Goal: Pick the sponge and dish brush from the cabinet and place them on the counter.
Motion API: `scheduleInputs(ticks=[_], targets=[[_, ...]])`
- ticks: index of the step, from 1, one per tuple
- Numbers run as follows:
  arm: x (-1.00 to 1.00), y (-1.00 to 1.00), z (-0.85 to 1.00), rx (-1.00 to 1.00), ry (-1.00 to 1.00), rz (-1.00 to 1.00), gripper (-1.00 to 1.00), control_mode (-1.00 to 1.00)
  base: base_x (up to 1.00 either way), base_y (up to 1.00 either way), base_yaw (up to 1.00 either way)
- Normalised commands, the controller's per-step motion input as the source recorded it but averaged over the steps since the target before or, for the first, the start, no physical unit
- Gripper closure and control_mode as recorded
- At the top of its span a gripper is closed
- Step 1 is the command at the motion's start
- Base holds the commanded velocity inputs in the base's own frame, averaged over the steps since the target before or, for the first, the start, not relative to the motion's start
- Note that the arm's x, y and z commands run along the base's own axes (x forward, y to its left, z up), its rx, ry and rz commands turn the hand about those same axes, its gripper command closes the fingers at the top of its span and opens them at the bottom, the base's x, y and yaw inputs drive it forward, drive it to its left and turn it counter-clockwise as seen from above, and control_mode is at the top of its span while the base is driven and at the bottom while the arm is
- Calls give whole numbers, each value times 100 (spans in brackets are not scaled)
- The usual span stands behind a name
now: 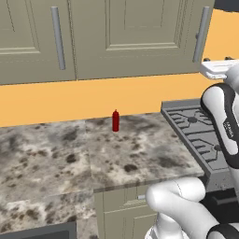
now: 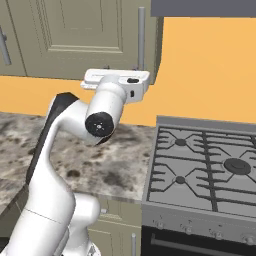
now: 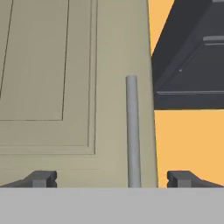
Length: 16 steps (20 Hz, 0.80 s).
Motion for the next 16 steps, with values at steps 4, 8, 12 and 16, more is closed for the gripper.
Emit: scheduleInputs(ticks=[4, 8, 12, 16], targets=[[37, -3, 0, 0, 4, 0, -100, -100, 0, 0, 0], [40, 0, -6, 0, 5, 0, -100, -100, 0, 0, 0], [36, 0, 0, 0, 2, 0, -100, -100, 0, 0, 0], [33, 0, -1, 0, 0, 0, -100, -100, 0, 0, 0]])
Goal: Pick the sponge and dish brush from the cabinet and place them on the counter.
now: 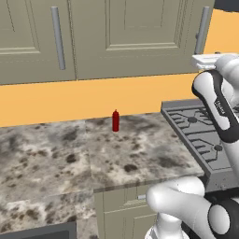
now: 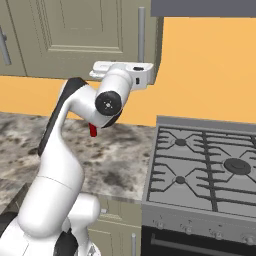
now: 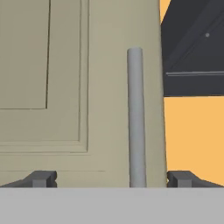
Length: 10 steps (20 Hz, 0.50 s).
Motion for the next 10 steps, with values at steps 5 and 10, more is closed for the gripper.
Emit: scheduleInputs(ticks=[5, 10], targets=[[24, 0, -5, 0, -1, 0, -100, -100, 0, 0, 0], [15, -9, -1, 0, -1, 0, -100, -100, 0, 0, 0]])
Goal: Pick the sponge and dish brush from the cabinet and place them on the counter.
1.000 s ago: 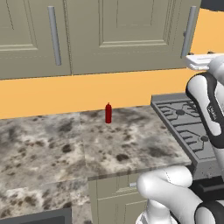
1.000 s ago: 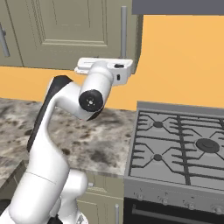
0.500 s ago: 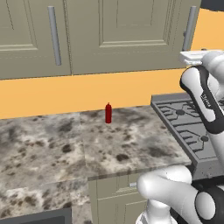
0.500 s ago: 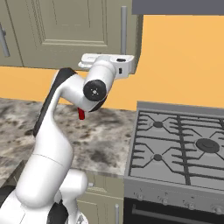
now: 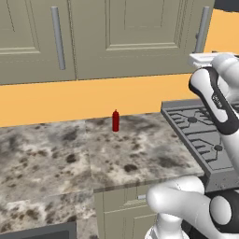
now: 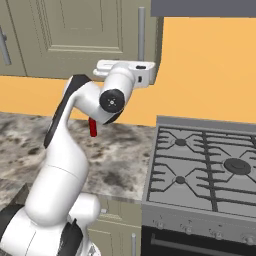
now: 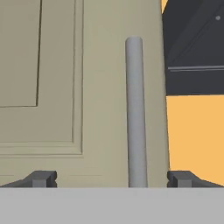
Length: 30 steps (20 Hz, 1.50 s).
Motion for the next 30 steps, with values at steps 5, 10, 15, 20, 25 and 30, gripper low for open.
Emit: scheduleInputs(ticks=[5, 10, 15, 20, 25, 30], targets=[[14, -15, 0, 0, -3, 0, -100, -100, 0, 0, 0], [24, -8, -7, 0, -1, 0, -100, -100, 0, 0, 0], [25, -3, -12, 0, -3, 0, -100, -100, 0, 0, 0], [21, 0, -4, 0, -5, 0, -100, -100, 0, 0, 0], [14, -7, 0, 0, -7, 0, -100, -100, 0, 0, 0], [16, -12, 0, 0, -4, 0, -100, -100, 0, 0, 0]])
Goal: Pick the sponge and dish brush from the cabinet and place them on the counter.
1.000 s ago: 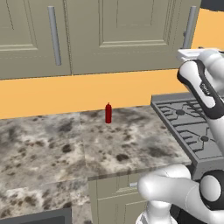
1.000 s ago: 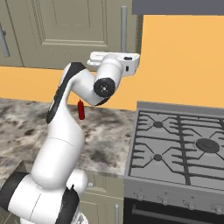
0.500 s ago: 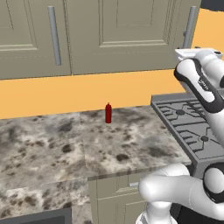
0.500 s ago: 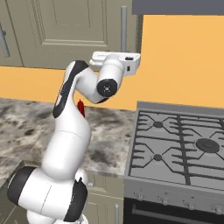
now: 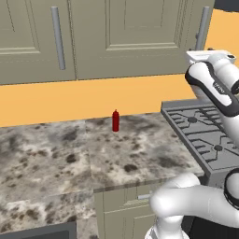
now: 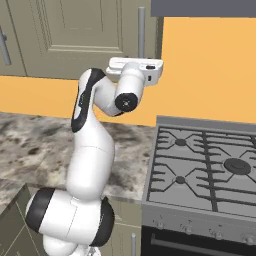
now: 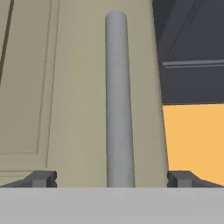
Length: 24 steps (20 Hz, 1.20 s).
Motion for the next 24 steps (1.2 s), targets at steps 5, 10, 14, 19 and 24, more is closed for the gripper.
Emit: scheduleInputs(ticks=[5, 10, 14, 19, 24], targets=[[36, -13, 0, 0, 0, 0, -100, -100, 0, 0, 0], [38, -8, 0, 0, 0, 0, -100, -100, 0, 0, 0], [36, 0, -3, 0, 0, 0, -100, -100, 0, 0, 0], [32, 0, -9, 0, 3, 0, 100, -100, 0, 0, 0], [35, 0, 0, 5, 16, 0, 100, -100, 0, 0, 0]])
